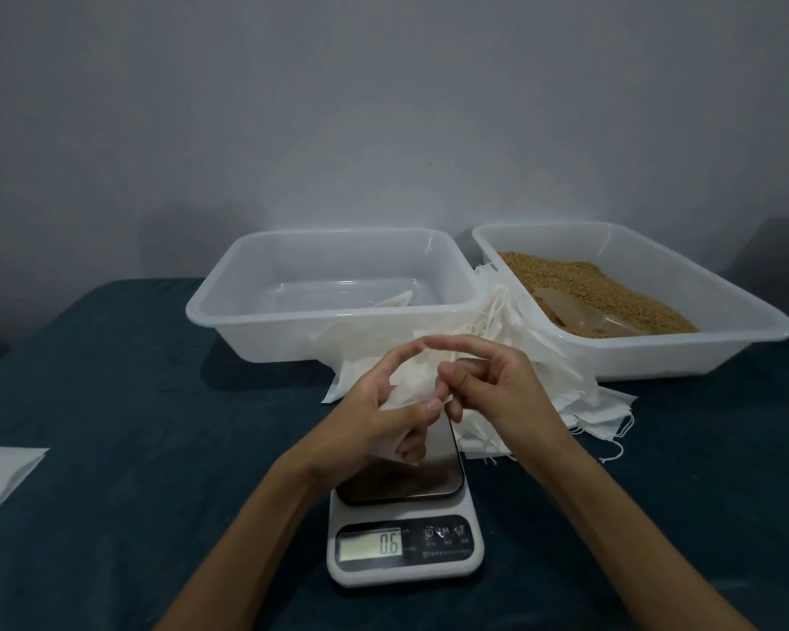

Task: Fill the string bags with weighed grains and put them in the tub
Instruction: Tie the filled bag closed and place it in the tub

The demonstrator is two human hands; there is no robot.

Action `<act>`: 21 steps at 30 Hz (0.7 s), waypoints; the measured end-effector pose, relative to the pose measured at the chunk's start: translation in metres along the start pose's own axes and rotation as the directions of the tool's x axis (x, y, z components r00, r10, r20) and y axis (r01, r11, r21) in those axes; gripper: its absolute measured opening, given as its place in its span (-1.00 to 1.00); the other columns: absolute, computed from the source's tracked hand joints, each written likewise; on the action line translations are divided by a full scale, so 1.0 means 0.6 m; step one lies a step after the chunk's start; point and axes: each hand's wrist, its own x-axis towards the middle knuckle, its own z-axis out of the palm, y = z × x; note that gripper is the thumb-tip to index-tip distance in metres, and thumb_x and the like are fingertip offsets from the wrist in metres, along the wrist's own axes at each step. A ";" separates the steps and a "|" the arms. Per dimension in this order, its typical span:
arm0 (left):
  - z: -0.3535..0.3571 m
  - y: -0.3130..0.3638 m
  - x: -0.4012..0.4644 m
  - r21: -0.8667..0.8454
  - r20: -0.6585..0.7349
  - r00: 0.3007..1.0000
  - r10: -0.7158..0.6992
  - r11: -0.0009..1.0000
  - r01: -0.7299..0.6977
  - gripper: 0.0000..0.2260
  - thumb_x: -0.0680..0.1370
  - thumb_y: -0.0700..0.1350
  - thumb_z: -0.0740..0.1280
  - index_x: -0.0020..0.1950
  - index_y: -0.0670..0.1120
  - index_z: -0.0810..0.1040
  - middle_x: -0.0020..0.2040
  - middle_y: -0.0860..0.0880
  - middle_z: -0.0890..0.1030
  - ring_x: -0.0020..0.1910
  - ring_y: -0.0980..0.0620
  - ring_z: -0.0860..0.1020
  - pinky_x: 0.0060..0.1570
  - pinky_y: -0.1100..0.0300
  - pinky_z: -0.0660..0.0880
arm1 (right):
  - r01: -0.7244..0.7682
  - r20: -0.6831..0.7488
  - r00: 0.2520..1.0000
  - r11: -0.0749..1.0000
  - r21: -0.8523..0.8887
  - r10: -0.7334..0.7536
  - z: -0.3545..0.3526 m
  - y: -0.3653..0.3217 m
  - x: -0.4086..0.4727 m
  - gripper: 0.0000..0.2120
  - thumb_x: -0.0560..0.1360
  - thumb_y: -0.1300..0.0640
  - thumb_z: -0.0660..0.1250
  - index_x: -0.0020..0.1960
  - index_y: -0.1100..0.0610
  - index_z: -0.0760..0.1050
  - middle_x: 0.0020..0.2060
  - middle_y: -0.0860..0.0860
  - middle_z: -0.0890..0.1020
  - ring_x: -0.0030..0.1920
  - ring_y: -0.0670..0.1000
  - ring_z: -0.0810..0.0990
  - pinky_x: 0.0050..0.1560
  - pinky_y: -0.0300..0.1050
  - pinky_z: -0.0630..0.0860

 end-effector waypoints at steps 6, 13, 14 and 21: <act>0.003 0.005 0.002 -0.104 0.077 0.997 -0.003 0.994 0.011 -0.49 0.65 -0.07 0.39 0.58 0.12 0.34 -0.29 -0.05 0.42 -0.37 0.06 0.36 -0.30 0.17 0.39 | -0.013 -0.057 0.998 0.975 0.222 0.026 -0.014 -0.002 0.009 -0.76 0.55 0.18 0.32 0.13 0.21 0.68 -0.35 0.05 0.51 -0.39 -0.07 0.42 -0.28 -0.22 0.47; -0.005 0.005 0.003 -0.026 0.033 0.999 -0.017 0.999 0.018 -0.64 0.66 -0.07 0.37 0.46 -0.05 0.48 -0.32 -0.06 0.45 -0.41 0.04 0.35 -0.33 0.17 0.39 | 0.143 -0.180 0.959 0.924 -0.355 -0.218 -0.039 0.013 0.016 -0.75 0.60 0.33 0.32 0.09 0.08 0.71 -0.39 -0.03 0.55 -0.39 -0.08 0.45 -0.31 -0.22 0.47; -0.006 0.007 0.002 0.017 0.019 1.000 -0.011 1.000 0.011 -0.69 0.66 -0.06 0.37 0.40 -0.08 0.54 -0.33 -0.06 0.47 -0.41 0.04 0.36 -0.33 0.17 0.41 | 0.180 -0.137 0.947 0.836 -0.518 -0.289 -0.038 0.018 0.016 -0.71 0.60 0.34 0.32 0.09 0.02 0.71 -0.38 -0.04 0.57 -0.37 -0.10 0.48 -0.30 -0.23 0.49; -0.009 0.043 0.011 0.098 -0.115 0.993 0.039 0.995 -0.028 -0.66 0.66 -0.08 0.28 0.37 -0.23 0.54 -0.25 -0.09 0.65 -0.35 0.04 0.50 -0.25 0.20 0.51 | 0.128 -0.127 0.978 0.962 -0.241 -0.162 -0.053 0.037 0.025 -0.81 0.58 0.28 0.34 0.11 0.15 0.69 -0.27 0.08 0.68 -0.37 -0.02 0.51 -0.24 -0.22 0.52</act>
